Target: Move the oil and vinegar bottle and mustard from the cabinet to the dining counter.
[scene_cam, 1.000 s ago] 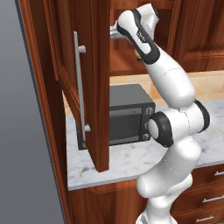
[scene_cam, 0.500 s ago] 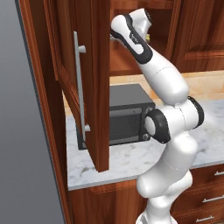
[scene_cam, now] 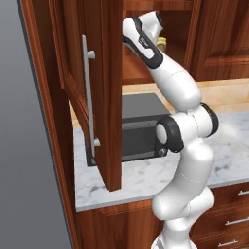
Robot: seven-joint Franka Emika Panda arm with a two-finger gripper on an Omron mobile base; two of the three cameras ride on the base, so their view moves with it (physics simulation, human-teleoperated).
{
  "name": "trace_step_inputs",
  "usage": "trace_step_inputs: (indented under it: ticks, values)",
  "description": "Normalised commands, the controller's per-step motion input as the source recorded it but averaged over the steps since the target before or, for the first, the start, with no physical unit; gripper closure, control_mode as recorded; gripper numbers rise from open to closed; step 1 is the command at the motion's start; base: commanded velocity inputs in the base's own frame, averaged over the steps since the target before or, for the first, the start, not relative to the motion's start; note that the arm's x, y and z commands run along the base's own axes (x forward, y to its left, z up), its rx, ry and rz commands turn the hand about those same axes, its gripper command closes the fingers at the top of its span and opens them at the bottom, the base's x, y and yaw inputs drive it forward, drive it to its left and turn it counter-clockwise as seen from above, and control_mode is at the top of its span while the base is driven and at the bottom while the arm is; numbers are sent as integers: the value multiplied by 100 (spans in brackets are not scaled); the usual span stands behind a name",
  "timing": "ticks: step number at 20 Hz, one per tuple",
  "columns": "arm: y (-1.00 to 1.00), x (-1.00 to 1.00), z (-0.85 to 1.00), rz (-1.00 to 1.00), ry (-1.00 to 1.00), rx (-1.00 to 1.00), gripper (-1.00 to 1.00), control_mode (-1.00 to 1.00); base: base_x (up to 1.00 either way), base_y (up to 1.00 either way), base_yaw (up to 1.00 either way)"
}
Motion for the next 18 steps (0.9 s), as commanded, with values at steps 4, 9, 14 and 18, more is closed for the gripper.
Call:
trace_step_inputs:
  ticks: [4, 9, 14, 18]
  values:
    - [5, 10, 0, 0, 0, 0, -100, -100, 0, 0, 0]
    - [44, 0, 0, 0, 0, -1, 100, -100, 0, 0, 0]
    - [45, 0, 0, 0, 0, 0, 100, -100, 0, 0, 0]
    - [14, -18, 0, 0, -1, 0, 100, -100, 0, 0, 0]
